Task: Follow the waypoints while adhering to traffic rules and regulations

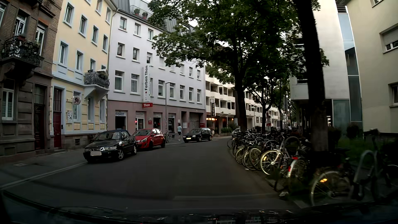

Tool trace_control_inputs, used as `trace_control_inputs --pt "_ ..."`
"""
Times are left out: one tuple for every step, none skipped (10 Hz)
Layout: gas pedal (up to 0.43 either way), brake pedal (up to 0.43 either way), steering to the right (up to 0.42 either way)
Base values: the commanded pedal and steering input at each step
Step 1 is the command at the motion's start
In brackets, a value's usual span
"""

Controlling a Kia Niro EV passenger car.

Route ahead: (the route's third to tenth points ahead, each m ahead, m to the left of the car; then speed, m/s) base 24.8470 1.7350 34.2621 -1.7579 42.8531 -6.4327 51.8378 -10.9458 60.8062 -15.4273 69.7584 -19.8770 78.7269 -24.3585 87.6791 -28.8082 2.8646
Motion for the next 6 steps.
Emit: trace_control_inputs --pt "0.150 0.000 -0.115" --pt "0.177 0.000 -0.119" --pt "0.209 0.000 -0.120" --pt "0.220 0.000 -0.120" --pt "0.220 0.000 -0.119" --pt "0.220 0.000 -0.114"
